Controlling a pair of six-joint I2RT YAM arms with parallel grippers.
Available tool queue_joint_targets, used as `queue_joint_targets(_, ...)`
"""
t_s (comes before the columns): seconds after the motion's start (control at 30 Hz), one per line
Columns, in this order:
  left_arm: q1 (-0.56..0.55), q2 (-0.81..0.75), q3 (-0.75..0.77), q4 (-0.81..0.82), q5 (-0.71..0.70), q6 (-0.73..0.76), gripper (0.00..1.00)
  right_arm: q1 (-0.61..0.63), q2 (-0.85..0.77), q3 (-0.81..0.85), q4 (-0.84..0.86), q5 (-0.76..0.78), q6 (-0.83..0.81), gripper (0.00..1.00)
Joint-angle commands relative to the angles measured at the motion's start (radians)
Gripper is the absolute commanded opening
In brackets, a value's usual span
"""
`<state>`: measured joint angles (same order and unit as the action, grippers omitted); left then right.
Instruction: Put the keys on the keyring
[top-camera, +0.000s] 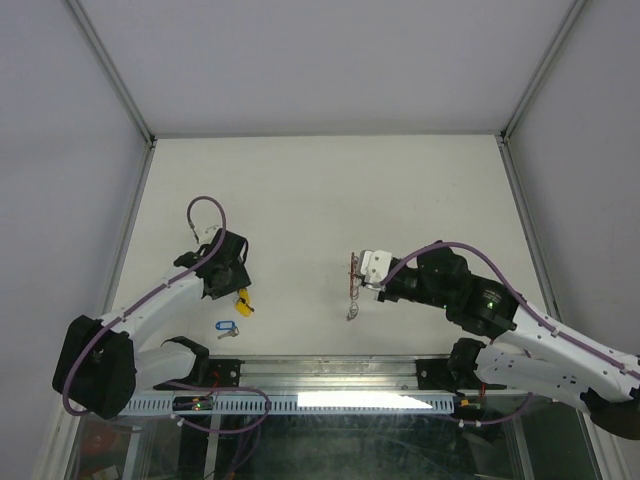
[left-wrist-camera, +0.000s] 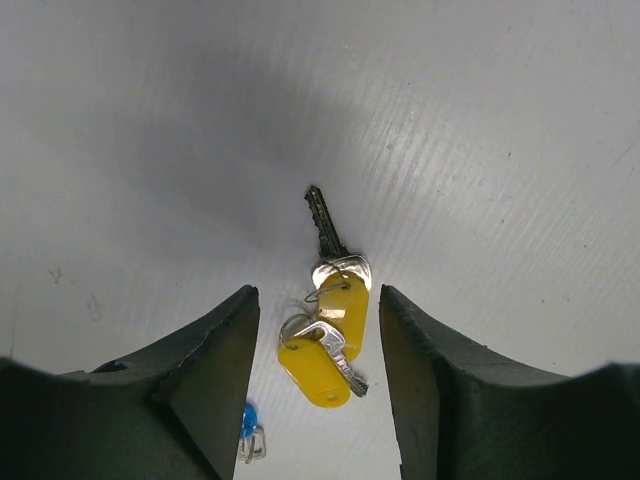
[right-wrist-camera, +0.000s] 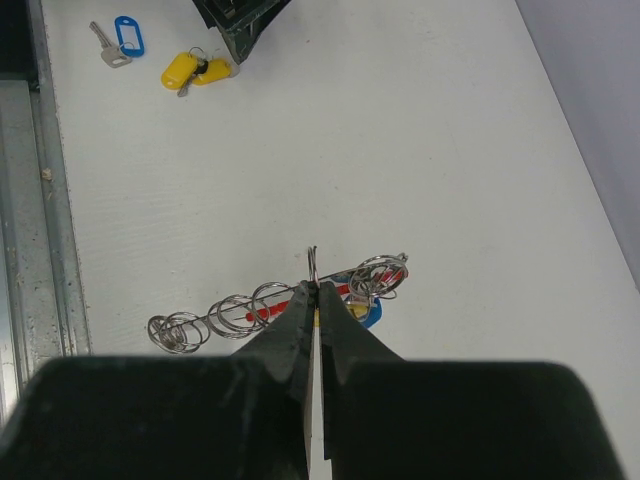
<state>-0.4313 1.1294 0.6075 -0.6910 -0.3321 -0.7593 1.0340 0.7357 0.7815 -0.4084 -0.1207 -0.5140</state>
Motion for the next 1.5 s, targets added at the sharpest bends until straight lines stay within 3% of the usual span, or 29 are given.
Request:
queue_joint_targets(0.0,0.014,0.03,-0.014,0.089,0.059,0.051,0.5,0.006,0.001,0.015,0.068,-0.019,0.015,0.0)
queue_joint_targets(0.33,0.021,0.115,-0.009,0.137,0.135,0.113,0.49,0.006,0.021,0.021,0.072,-0.042,0.02,0.0)
queue_joint_targets(0.7,0.021,0.109,0.005,0.134,0.163,0.124,0.44,0.006,0.039,0.024,0.07,-0.058,0.023,0.0)
queue_joint_targets(1.07,0.019,0.091,0.019,0.125,0.192,0.13,0.31,0.006,0.052,0.024,0.072,-0.069,0.026,0.0)
queue_joint_targets(1.47,0.018,0.081,0.023,0.126,0.204,0.135,0.08,0.006,0.071,0.031,0.077,-0.086,0.029,0.0)
